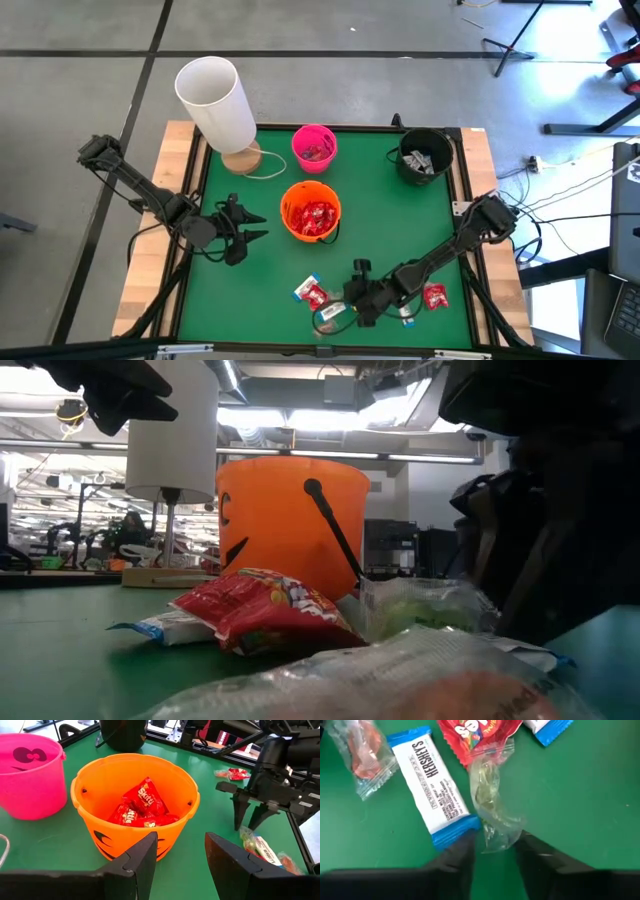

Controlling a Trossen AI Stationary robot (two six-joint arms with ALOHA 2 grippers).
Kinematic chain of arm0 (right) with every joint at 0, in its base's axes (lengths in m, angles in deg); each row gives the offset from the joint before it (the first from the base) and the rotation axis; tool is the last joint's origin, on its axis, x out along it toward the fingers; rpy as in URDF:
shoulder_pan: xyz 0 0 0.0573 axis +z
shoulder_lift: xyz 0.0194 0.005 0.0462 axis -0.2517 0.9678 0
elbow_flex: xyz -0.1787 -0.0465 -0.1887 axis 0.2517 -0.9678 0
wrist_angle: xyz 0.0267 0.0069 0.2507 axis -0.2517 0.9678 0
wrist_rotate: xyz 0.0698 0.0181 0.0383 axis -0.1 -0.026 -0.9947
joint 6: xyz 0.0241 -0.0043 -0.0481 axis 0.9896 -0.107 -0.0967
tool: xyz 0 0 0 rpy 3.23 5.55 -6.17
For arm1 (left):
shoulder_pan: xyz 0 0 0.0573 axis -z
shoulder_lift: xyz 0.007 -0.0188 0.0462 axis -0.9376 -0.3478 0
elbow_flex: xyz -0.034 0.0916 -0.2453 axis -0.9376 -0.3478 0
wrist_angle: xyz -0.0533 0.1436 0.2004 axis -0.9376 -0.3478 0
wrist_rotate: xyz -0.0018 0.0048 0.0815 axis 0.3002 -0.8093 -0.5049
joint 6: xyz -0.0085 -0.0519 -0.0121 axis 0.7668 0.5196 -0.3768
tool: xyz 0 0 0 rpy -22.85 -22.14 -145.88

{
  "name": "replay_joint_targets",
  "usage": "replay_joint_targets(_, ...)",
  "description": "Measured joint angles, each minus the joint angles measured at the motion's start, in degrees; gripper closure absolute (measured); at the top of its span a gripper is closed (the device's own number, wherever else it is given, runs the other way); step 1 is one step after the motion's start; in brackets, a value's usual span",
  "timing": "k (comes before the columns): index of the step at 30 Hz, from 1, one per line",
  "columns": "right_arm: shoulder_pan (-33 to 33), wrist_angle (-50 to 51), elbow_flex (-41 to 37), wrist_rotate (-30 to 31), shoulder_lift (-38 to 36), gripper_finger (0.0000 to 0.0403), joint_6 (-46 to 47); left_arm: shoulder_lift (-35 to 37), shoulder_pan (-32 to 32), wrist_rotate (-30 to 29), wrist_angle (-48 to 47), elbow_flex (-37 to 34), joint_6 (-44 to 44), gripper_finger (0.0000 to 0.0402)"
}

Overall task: Sort candy
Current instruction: Put the green candy into the pink bucket

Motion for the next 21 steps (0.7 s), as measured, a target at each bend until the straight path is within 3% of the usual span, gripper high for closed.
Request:
replay_joint_targets(6, 0.0, 0.5, 0.0, 0.0, -0.8, 0.0391, -0.2, 0.0, 0.0, 0.0, 0.0, 0.0, 0.0, 0.0242)
replay_joint_targets(12, 0.0, 0.9, -0.1, 2.6, -3.1, 0.0397, -0.3, 0.0, 0.0, 0.0, 0.0, 0.0, 0.0, 0.0242)
replay_joint_targets(21, 0.1, 2.9, -0.1, 10.1, -12.9, 0.0401, -4.0, 0.0, 0.0, -0.1, -0.2, 0.0, 0.0, 0.0242)
